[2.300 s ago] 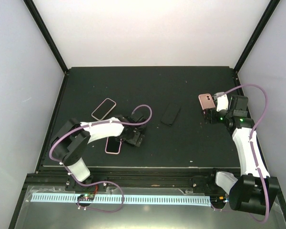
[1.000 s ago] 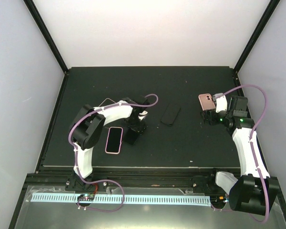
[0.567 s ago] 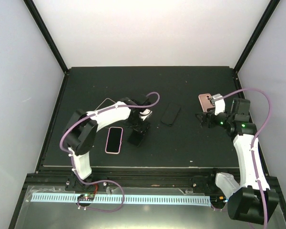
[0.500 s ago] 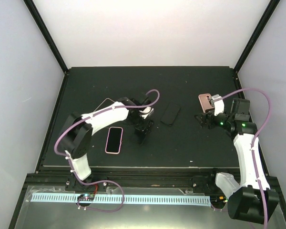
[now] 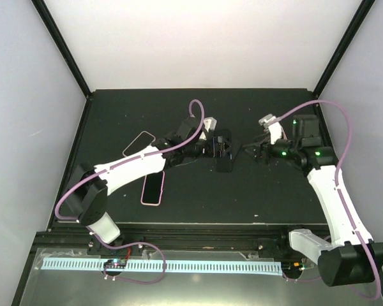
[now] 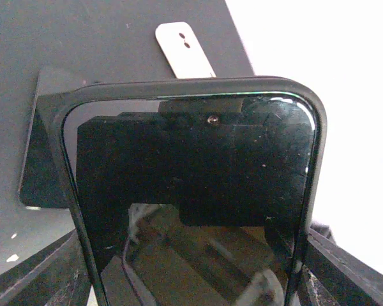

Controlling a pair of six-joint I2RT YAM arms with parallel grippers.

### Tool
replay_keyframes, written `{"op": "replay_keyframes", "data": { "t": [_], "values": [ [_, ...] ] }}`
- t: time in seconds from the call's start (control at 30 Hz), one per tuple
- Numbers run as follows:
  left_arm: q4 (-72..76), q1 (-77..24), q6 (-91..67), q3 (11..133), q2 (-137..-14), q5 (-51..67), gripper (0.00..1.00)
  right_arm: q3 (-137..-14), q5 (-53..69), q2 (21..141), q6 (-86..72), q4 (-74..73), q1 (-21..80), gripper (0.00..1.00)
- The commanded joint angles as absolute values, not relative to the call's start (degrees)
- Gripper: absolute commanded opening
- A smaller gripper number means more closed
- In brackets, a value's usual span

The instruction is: Take the phone out of the phone case

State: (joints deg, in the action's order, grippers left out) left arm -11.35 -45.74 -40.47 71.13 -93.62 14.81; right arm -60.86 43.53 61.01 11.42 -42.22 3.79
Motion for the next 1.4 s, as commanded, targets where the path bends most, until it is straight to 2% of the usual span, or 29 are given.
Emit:
{"op": "replay_keyframes", "data": {
  "t": [0.0,0.2,0.53,0.73,1.0,1.1,1.2,1.23,1.37],
  "values": [
    [4.57,-46.78,-54.41,70.85,-92.25,7.52,0.37,-59.94,34.72,62.28,8.12,-40.14,11.08,0.71],
    [5.5,-49.66,-56.71,69.78,-91.48,0.76,0.39,-60.21,27.59,67.6,7.35,-40.35,22.04,0.7],
    [8.75,-50.48,-56.92,65.9,-87.41,-4.79,0.34,-62.27,27.59,71.05,4.73,-41.27,23.25,0.58],
    [8.44,-50.62,-56.56,65.28,-86.67,-5.71,0.34,-66.39,23.79,70.06,5.02,-43.74,23.32,0.66],
    [9.25,-50.79,-55.94,64.8,-85.81,-5.96,0.33,-66.9,29.82,74.74,4.92,-45.21,23.29,0.47],
    [9.06,-50.8,-54.79,64.56,-85.41,-6.08,0.34,-67.24,31.08,75.85,3.9,-44.71,23.29,0.35],
    [8.67,-50.71,-54.07,64.13,-84.96,-6.46,0.4,-67.67,31.85,75.96,3.52,-44.66,23.29,0.23],
    [8.64,-50.71,-53.68,63.96,-84.79,-6.42,0.47,-67.55,31.89,75.87,3.21,-44.31,23.27,0.21],
    [6.26,-50.1,-51.54,64.91,-84.49,-6.02,0.9,-67.66,33.69,75.66,1.99,-44.33,23.25,0.16]
  ]
}}
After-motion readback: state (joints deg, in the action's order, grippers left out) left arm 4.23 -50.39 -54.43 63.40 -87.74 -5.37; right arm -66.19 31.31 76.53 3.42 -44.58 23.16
